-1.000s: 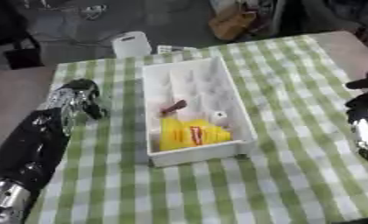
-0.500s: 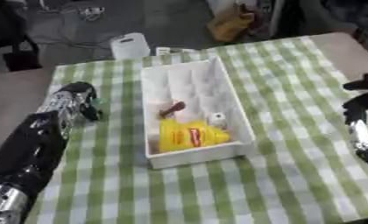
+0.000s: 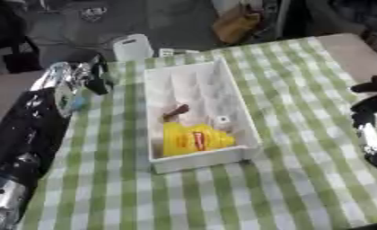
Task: Pick up objects on the table and place them in the box.
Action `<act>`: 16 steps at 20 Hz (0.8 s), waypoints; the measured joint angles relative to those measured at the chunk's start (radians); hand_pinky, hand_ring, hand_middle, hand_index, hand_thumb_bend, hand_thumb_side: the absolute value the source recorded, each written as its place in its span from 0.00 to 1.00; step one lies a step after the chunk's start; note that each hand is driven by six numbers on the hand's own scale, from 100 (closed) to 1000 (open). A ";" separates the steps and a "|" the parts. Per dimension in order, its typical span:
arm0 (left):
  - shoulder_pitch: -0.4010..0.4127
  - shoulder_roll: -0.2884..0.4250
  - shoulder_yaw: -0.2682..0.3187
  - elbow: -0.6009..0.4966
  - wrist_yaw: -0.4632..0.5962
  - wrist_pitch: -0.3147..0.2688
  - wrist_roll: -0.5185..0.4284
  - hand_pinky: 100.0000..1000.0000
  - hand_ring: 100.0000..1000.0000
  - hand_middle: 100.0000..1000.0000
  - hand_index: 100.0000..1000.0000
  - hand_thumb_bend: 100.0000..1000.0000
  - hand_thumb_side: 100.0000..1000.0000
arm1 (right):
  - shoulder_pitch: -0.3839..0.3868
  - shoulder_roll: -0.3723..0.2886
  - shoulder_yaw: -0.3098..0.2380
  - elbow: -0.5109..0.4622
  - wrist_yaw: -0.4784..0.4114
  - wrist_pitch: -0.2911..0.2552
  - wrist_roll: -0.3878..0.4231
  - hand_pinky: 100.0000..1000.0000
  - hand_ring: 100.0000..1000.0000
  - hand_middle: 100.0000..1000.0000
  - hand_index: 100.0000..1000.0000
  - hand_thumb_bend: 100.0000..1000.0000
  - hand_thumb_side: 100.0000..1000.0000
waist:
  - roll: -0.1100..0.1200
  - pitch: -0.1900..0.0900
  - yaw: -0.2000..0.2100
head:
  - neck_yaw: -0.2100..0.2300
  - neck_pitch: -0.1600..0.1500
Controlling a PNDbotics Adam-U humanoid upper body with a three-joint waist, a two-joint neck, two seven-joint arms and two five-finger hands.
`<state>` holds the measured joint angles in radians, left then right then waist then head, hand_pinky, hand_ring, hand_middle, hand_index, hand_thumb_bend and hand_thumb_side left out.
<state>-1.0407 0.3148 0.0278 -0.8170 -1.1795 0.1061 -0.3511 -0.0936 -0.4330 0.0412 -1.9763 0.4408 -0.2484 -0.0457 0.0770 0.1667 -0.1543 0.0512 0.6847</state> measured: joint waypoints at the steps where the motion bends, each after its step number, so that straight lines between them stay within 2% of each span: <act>1: -0.008 0.000 -0.009 -0.023 0.001 -0.013 -0.004 0.71 0.57 0.27 0.43 0.00 0.00 | 0.000 0.000 0.000 0.000 -0.001 0.000 0.001 0.51 0.56 0.70 0.94 0.00 0.49 | 0.000 0.000 -0.003 | 0.000 0.000; 5: -0.019 -0.027 -0.056 -0.103 0.024 -0.064 -0.004 0.71 0.57 0.28 0.44 0.00 0.00 | -0.001 0.000 0.003 0.000 -0.002 -0.001 0.005 0.51 0.56 0.70 0.94 0.00 0.49 | 0.000 0.000 -0.012 | 0.000 0.000; 10: -0.010 -0.096 -0.148 -0.152 0.069 -0.130 0.022 0.72 0.59 0.29 0.46 0.02 0.00 | -0.005 0.000 0.003 0.000 -0.003 -0.003 0.007 0.51 0.56 0.70 0.94 0.00 0.48 | 0.000 0.000 -0.027 | -0.002 -0.002; 14: 0.009 -0.128 -0.202 -0.120 0.065 -0.176 -0.003 0.73 0.60 0.32 0.49 0.09 0.00 | -0.006 0.000 0.003 0.000 -0.003 -0.005 0.008 0.51 0.56 0.70 0.94 0.00 0.48 | 0.000 0.000 -0.030 | -0.004 -0.005; 15: 0.013 -0.132 -0.209 -0.108 0.061 -0.187 -0.013 0.74 0.63 0.38 0.54 0.20 0.00 | -0.007 0.000 0.003 0.000 -0.004 -0.005 0.009 0.51 0.56 0.70 0.94 0.00 0.48 | 0.000 0.000 -0.030 | -0.004 -0.006; 16: 0.016 -0.133 -0.218 -0.095 0.049 -0.200 -0.029 0.74 0.63 0.38 0.54 0.20 0.00 | -0.008 0.000 0.003 0.000 -0.004 -0.005 0.009 0.51 0.56 0.70 0.94 0.00 0.48 | 0.000 0.000 -0.029 | -0.004 -0.006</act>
<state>-1.0244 0.1823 -0.1907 -0.9118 -1.1304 -0.0940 -0.3803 -0.1014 -0.4331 0.0441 -1.9763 0.4373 -0.2535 -0.0372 0.0770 0.1667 -0.1838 0.0468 0.6785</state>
